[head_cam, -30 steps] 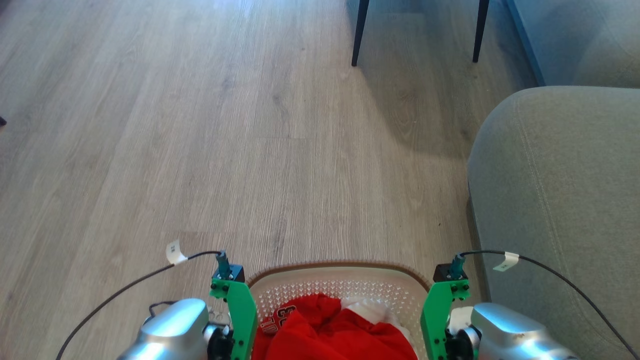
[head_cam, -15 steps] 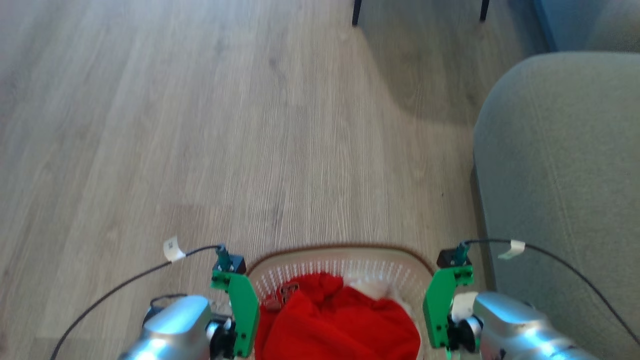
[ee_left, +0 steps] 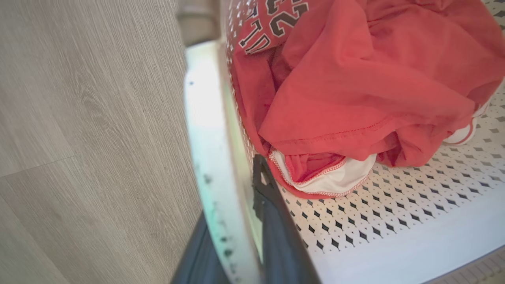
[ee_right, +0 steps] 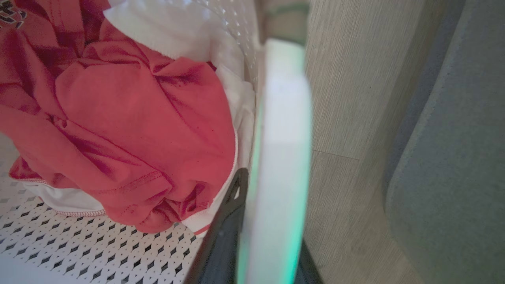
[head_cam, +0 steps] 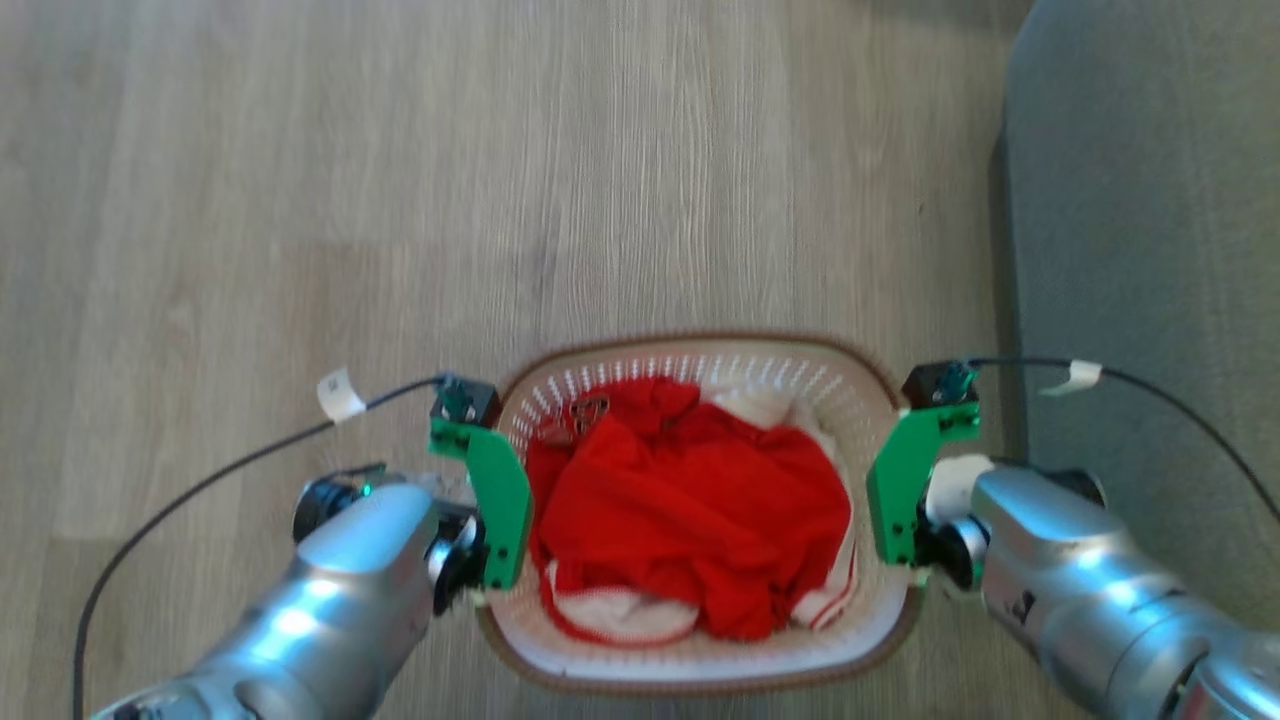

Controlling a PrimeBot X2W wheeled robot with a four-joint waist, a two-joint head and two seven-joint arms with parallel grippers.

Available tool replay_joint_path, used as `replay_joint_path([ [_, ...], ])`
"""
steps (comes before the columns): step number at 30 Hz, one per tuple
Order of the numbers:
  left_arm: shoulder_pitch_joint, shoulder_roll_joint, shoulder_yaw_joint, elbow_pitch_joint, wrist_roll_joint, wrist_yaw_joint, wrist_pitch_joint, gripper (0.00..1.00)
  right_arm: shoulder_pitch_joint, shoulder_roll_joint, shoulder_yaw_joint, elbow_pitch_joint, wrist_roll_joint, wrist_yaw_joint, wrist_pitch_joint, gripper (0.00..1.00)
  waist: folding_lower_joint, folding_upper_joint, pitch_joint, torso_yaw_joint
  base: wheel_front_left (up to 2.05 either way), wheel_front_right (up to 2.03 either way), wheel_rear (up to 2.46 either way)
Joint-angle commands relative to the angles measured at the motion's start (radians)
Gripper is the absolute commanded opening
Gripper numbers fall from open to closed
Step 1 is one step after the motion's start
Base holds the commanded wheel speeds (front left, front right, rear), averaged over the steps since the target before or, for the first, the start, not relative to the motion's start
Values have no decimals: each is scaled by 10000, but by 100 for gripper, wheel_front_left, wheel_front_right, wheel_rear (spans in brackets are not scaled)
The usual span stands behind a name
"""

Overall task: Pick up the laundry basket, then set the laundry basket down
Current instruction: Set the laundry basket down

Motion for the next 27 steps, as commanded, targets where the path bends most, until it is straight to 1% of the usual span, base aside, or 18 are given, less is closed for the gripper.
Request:
replay_joint_path([
  [1, -541, -48, 34, -307, 258, -37, -150, 0, -256, 48, 41, -182, -144, 71, -212, 0, -3, 0, 983, -98, 0, 0, 0],
  [8, -1338, -49, 34, -456, 787, 195, -637, 0, -826, -33, 70, -42, -358, 71, -872, 0, -3, 0, 2487, -231, 0, 0, 0],
  [14, -1835, -50, 34, -501, 1104, 402, -1158, 0, -1210, -11, 6, 80, -340, 71, -1379, 0, -3, 0, 3465, -284, 0, 0, 0],
  [22, -2116, -50, 34, -422, 1286, 510, -1636, 0, -1400, -111, 24, 146, -343, 71, -1572, 0, -3, 0, 4178, -349, 0, 0, 0],
  [25, -2238, -50, 34, -416, 1885, 587, -1814, 0, -1402, -147, 52, 171, -422, 71, -1649, 0, -3, 0, 4419, -355, 0, 0, 0],
  [27, -2256, -50, 45, -456, 1911, 649, -1902, 0, -1429, -162, 61, 184, -448, 71, -1735, 0, -3, 0, 4562, -350, 0, 0, 0],
])
